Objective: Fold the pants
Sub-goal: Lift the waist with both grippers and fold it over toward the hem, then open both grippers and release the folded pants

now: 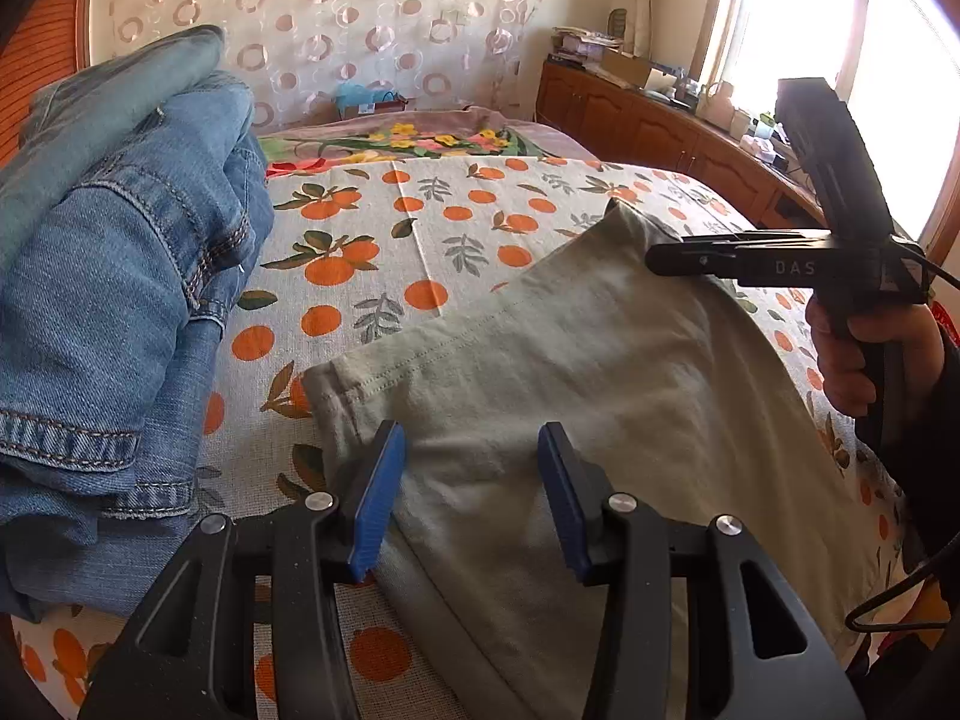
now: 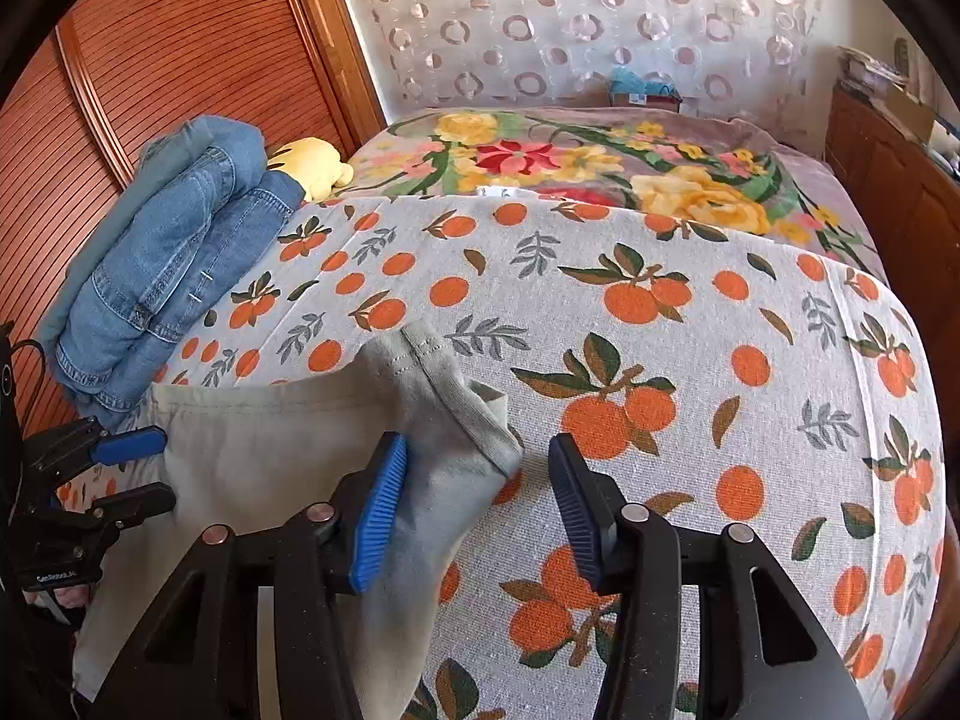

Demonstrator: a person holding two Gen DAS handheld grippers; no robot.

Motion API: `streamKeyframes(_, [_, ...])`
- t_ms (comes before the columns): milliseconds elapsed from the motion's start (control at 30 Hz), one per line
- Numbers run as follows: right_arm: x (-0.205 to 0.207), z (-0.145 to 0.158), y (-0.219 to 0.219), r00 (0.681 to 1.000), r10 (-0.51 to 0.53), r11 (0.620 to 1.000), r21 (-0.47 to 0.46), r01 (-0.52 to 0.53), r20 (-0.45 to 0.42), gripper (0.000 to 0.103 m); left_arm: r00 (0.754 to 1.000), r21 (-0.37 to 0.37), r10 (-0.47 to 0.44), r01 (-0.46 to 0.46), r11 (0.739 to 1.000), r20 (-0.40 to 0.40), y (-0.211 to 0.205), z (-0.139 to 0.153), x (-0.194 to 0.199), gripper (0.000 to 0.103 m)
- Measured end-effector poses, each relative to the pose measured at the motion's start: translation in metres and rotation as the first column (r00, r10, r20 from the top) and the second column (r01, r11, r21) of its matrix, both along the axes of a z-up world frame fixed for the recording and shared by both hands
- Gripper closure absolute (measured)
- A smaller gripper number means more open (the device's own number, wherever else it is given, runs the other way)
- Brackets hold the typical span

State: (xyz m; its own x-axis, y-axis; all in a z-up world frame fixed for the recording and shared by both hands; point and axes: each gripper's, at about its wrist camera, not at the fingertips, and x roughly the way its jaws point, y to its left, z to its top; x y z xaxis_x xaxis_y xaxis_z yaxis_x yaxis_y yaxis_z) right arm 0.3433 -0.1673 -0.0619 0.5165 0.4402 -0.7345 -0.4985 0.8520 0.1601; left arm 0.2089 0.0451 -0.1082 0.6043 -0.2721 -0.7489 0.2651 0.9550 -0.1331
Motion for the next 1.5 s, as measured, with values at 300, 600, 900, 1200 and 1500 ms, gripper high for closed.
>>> streamKeyframes(300, [-0.005,0.003,0.001,0.998,0.06,0.998,0.015,-0.06,0.032,0.094,1.0,-0.001,0.016,-0.016,1.0,0.008,0.003,0.001,0.001,0.055])
streamKeyframes(600, [-0.01,0.021,-0.04,0.986,-0.074,0.997,-0.024,0.079,0.152,0.095,0.997,-0.011,0.03,-0.03,0.999,0.075,0.003,0.024,-0.001,0.055])
streamKeyframes(900, [-0.001,0.003,-0.049,0.98,-0.153,0.981,-0.103,0.166,0.126,0.083,0.999,-0.005,0.001,-0.001,1.0,0.054,-0.009,0.019,-0.002,0.055])
streamKeyframes(1200, [-0.059,0.006,-0.048,0.984,-0.124,0.987,-0.082,0.135,0.125,0.072,0.998,-0.011,-0.035,0.035,0.999,0.043,-0.019,0.017,-0.015,0.035])
streamKeyframes(1500, [-0.14,-0.001,-0.065,0.99,-0.118,0.991,-0.046,0.122,0.078,0.072,0.996,0.007,-0.067,0.067,0.998,0.055,-0.033,0.014,-0.036,0.024])
